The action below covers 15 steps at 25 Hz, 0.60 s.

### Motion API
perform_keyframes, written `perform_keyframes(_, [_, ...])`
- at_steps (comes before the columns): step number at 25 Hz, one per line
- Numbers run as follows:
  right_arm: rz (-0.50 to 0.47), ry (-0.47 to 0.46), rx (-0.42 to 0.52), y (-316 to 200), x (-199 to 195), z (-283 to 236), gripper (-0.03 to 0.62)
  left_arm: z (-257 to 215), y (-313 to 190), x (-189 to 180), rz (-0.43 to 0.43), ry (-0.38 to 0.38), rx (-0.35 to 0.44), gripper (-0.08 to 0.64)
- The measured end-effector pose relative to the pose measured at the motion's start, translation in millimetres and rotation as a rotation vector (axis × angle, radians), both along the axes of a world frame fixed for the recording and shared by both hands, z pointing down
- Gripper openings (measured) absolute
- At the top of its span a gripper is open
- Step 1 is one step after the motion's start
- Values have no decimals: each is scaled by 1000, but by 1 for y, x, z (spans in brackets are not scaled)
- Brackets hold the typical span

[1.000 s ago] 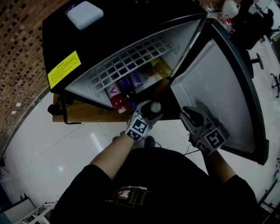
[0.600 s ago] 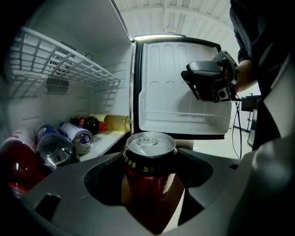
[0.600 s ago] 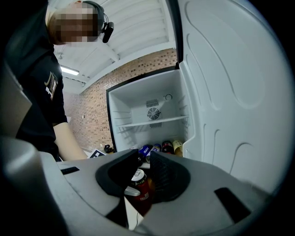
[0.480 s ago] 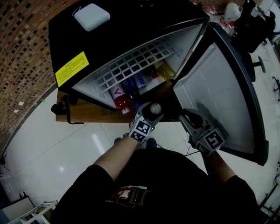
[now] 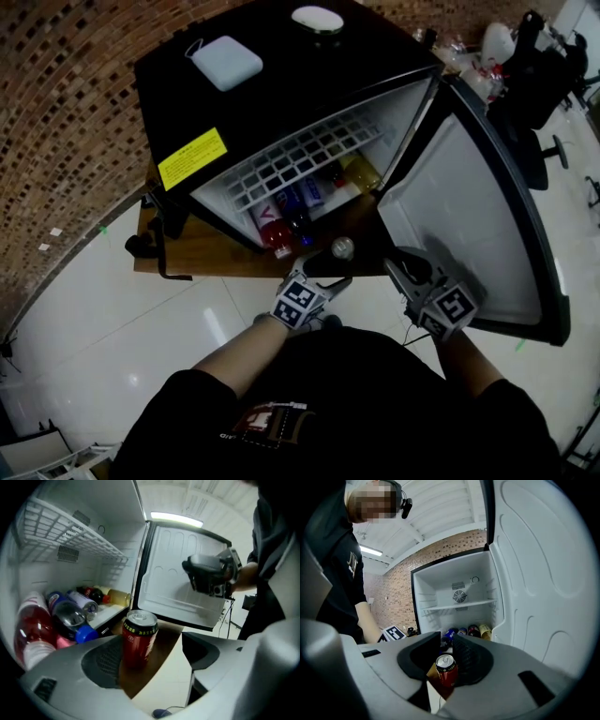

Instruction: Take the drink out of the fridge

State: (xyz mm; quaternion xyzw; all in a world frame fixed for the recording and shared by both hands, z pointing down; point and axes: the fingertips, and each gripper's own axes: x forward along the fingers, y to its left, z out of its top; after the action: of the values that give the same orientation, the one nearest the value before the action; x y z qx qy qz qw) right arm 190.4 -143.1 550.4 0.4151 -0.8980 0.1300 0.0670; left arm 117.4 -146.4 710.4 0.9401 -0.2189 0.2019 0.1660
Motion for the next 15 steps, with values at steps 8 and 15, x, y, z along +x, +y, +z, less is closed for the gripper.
perform_keyframes(8, [-8, -25, -1, 0, -30, 1, 104, -112, 14, -120, -37, 296, 14, 124])
perform_keyframes(15, [-21, -146, -18, 3, -84, -9, 3, -160, -7, -258, -155, 387, 41, 0])
